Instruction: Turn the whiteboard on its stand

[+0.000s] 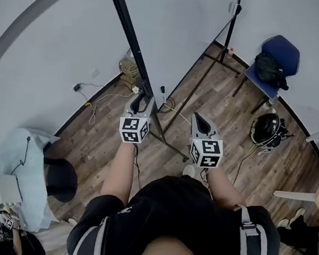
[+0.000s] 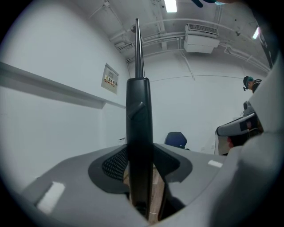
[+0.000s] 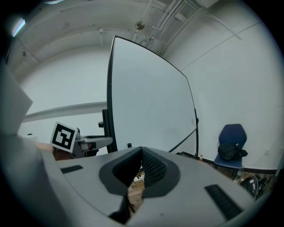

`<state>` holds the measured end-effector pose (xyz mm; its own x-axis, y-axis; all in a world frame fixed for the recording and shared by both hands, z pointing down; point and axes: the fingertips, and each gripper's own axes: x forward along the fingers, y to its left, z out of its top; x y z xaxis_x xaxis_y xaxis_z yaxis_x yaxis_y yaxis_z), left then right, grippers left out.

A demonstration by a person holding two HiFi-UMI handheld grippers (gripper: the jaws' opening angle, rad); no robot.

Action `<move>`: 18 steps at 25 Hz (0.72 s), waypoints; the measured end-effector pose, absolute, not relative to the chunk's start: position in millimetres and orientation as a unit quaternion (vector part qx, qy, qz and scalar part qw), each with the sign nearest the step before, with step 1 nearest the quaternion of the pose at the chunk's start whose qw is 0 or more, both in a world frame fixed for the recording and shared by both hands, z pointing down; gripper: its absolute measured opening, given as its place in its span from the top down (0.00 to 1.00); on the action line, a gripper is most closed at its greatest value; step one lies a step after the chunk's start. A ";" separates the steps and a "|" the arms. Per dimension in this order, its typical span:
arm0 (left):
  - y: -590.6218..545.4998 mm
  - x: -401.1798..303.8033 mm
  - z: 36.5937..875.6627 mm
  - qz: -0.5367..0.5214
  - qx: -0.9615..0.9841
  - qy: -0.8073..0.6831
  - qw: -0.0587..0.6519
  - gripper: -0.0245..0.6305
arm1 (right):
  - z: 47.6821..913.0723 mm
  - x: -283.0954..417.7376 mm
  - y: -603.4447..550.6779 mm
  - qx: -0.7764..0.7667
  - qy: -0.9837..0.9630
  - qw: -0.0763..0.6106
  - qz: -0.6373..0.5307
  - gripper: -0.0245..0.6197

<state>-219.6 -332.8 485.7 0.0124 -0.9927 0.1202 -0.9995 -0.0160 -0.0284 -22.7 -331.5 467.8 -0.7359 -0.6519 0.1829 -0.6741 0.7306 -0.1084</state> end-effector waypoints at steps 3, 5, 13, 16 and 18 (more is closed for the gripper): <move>-317.5 -219.9 485.9 0.061 0.711 -0.700 0.034 0.68 | 467.1 -26.3 -303.0 0.361 -0.926 0.069 0.080 0.95; -305.6 -221.6 486.0 0.063 0.713 -0.698 0.034 0.68 | 467.1 -30.3 -281.1 0.365 -0.925 0.070 0.077 0.95; -262.3 -220.1 487.8 0.070 0.710 -0.700 0.030 0.69 | 475.5 -13.5 -200.1 0.393 -0.913 0.079 0.077 0.95; -246.2 -220.6 489.3 0.071 0.709 -0.701 0.027 0.69 | 480.2 -1.4 -180.2 0.408 -0.906 0.080 0.084 0.95; -236.2 -217.6 488.3 0.070 0.708 -0.702 0.025 0.69 | 483.7 8.2 -172.1 0.413 -0.903 0.081 0.088 0.95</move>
<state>-217.6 -236.2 488.3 0.0038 -0.9911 0.1330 -0.9979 -0.0123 -0.0630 8.2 -172.1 483.7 -0.6452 -0.7317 0.2198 -0.7604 0.6430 -0.0915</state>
